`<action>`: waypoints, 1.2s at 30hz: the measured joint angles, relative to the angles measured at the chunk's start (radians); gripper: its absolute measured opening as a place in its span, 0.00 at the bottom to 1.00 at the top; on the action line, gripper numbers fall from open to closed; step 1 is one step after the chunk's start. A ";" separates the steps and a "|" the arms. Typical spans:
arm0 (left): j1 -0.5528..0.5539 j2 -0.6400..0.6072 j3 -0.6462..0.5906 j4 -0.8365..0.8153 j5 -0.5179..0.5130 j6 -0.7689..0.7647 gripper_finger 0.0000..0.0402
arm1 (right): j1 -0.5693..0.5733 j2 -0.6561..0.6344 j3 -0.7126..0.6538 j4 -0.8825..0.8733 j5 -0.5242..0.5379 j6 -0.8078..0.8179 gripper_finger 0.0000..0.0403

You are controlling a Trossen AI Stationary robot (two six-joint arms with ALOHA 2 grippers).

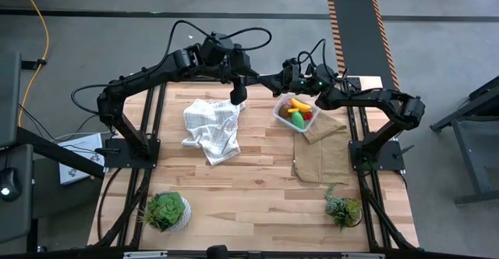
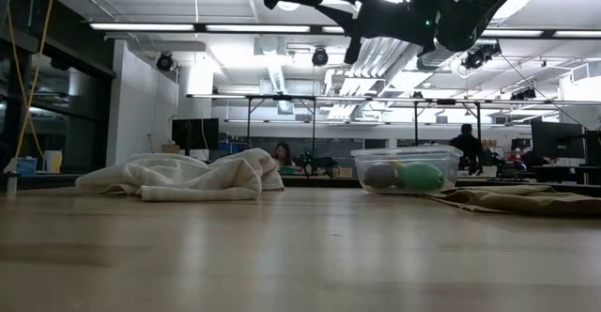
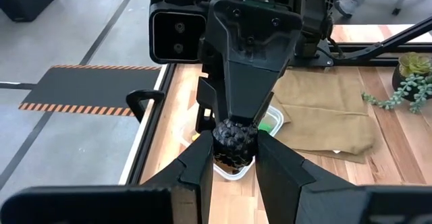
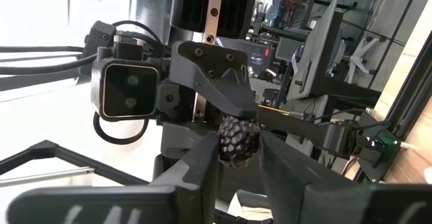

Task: Pick and placing Produce into tupperware
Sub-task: Put the blackberry into the transparent bin

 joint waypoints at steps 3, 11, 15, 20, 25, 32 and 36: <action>0.000 0.000 0.000 0.000 0.000 0.000 0.21 | 0.000 0.000 0.000 0.000 0.001 0.000 0.19; 0.000 0.000 0.000 -0.001 0.000 0.002 0.23 | 0.000 0.000 0.000 0.000 0.001 -0.007 0.18; 0.000 0.000 0.000 0.000 0.000 0.015 0.31 | 0.000 0.000 0.000 0.003 0.000 -0.008 0.18; 0.000 0.000 0.000 -0.001 0.000 0.008 0.46 | 0.000 0.000 0.000 0.003 0.000 -0.008 0.18; 0.000 0.000 0.000 -0.001 -0.001 0.000 0.58 | 0.000 0.000 0.000 0.003 0.000 -0.008 0.18; 0.007 0.000 0.000 -0.088 -0.056 0.011 0.66 | 0.000 0.000 0.000 0.014 0.004 -0.008 0.17; 0.036 0.000 0.000 -0.220 -0.061 0.015 0.66 | 0.000 0.000 0.000 0.031 0.004 -0.008 0.17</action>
